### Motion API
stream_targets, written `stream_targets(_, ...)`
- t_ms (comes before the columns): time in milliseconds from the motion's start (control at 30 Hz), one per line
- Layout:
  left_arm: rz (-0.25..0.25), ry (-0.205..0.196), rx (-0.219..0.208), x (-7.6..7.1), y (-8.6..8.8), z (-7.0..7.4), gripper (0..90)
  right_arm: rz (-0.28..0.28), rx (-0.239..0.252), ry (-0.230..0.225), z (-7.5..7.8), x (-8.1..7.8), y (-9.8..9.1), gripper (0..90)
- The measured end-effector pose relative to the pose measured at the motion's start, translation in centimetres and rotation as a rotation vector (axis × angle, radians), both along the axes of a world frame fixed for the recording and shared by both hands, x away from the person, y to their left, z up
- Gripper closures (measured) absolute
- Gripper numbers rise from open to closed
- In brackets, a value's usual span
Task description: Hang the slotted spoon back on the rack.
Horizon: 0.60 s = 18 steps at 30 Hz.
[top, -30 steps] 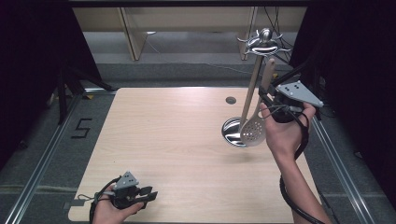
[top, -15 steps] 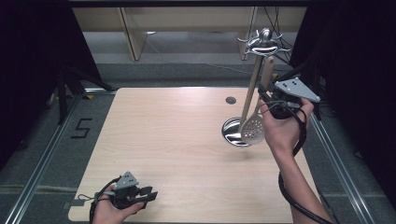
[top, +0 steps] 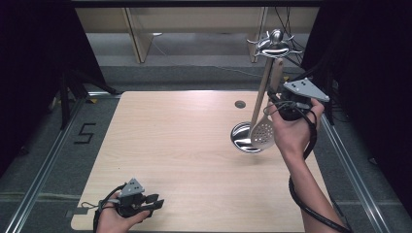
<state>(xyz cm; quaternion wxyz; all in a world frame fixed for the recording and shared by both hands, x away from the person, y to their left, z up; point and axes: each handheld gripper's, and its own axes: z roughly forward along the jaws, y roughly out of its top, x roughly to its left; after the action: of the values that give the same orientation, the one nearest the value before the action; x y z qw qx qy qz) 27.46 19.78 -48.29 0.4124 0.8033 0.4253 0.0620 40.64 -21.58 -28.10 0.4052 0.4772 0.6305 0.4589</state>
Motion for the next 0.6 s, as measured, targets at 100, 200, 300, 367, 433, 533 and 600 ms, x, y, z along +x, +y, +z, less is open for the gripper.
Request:
stream_targets(100, -0.011, -0.009, 0.009, 0.04, 0.06, 0.03, 65.9, -0.006, 0.011, 0.005, 0.0, 0.08, 0.11, 72.0)
stream_targets(200, -0.011, -0.009, 0.009, 0.04, 0.06, 0.03, 65.9, 0.0, -0.008, 0.0, 0.05, 0.19, 0.03, 72.0)
stream_targets(300, -0.012, -0.009, 0.01, 0.04, 0.07, 0.03, 65.9, -0.001, -0.007, -0.007, -0.04, 0.28, 0.04, 71.7)
stream_targets(367, -0.022, -0.009, 0.023, 0.07, 0.18, 0.07, 65.9, 0.002, -0.004, -0.003, -0.09, 0.19, 0.06, 71.3)
stream_targets(433, -0.01, -0.009, 0.008, 0.02, 0.07, 0.04, 65.9, 0.004, 0.001, -0.015, -0.18, 0.08, 0.19, 68.1)
stream_targets(533, -0.014, -0.008, 0.031, 0.07, 0.2, 0.08, 65.8, 0.016, -0.017, -0.032, -0.21, 0.01, 0.13, 62.7)
stream_targets(600, -0.018, -0.011, 0.028, 0.05, 0.22, 0.09, 65.6, 0.021, -0.016, -0.029, -0.4, -0.21, 0.14, 56.6)
